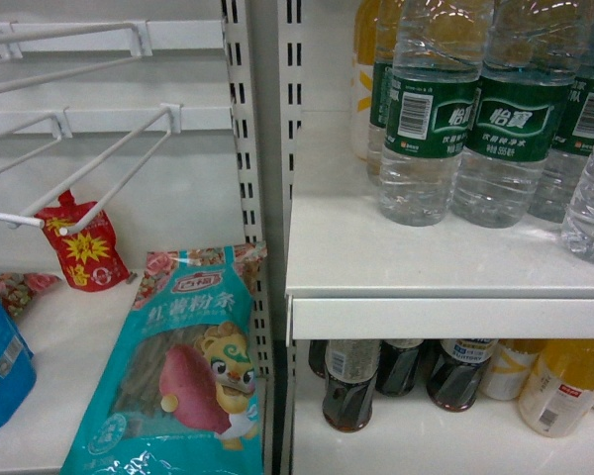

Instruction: Move water from second to third shelf

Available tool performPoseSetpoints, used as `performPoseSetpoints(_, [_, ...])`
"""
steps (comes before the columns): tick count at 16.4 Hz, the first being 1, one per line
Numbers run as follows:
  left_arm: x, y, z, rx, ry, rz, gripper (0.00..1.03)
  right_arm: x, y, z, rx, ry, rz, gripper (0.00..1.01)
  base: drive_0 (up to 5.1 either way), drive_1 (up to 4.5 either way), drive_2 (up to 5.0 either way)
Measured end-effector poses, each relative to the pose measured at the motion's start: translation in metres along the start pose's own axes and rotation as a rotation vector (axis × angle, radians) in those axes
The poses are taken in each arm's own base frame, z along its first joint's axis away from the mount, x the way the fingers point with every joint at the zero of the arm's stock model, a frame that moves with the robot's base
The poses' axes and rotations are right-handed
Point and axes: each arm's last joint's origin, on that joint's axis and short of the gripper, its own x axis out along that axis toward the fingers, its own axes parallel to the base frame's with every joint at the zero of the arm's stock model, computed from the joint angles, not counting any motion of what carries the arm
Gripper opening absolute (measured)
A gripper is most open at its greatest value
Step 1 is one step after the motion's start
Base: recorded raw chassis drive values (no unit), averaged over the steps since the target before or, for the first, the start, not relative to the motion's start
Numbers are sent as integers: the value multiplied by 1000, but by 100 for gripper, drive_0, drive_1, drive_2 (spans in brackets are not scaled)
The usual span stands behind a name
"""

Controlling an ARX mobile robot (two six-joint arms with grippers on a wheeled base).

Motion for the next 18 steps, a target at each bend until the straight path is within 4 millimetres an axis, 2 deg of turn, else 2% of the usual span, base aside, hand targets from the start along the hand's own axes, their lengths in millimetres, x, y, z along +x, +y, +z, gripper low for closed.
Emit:
performPoseSetpoints(2, [0, 0, 0, 0, 0, 1, 98, 0, 0, 0, 0, 0, 0, 98, 0, 0, 0])
performPoseSetpoints(18, [0, 0, 0, 0, 0, 1, 98, 0, 0, 0, 0, 0, 0, 98, 0, 0, 0])
